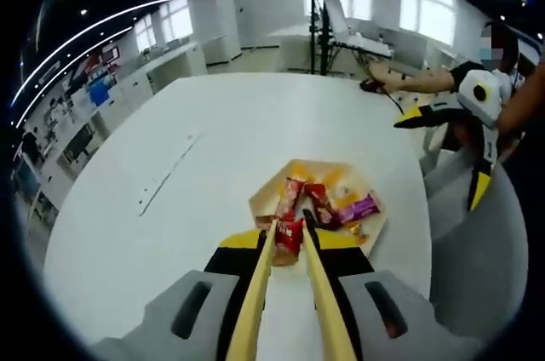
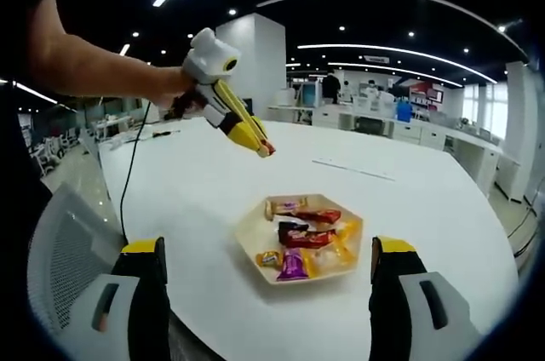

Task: Place the target food into the container with the food tongs after gripping and lifting it, then release it inside without dropping or visibly crushing the food.

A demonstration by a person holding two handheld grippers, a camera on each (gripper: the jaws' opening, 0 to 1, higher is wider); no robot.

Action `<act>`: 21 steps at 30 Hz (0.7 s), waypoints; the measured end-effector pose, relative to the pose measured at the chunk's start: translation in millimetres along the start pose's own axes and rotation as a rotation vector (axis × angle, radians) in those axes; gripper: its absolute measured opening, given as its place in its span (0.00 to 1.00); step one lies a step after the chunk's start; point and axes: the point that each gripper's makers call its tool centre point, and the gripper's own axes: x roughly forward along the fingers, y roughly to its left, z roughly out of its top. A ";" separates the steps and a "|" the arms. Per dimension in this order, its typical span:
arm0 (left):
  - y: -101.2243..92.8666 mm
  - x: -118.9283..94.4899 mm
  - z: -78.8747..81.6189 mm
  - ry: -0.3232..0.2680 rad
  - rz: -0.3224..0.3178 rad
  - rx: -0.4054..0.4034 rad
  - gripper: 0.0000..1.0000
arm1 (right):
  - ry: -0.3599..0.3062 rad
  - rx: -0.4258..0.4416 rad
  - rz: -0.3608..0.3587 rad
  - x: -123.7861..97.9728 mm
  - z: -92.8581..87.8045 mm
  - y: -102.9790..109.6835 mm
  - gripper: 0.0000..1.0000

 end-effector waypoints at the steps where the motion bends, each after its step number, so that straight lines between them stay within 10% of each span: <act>1: -2.2 2.0 1.4 -0.003 -0.005 -0.001 0.17 | 0.001 0.000 0.000 0.0 0.0 0.0 0.98; 21: -36.9 14.4 29.4 -0.028 -0.065 0.050 0.18 | 0.000 0.000 -0.011 -0.5 0.0 -1.1 0.98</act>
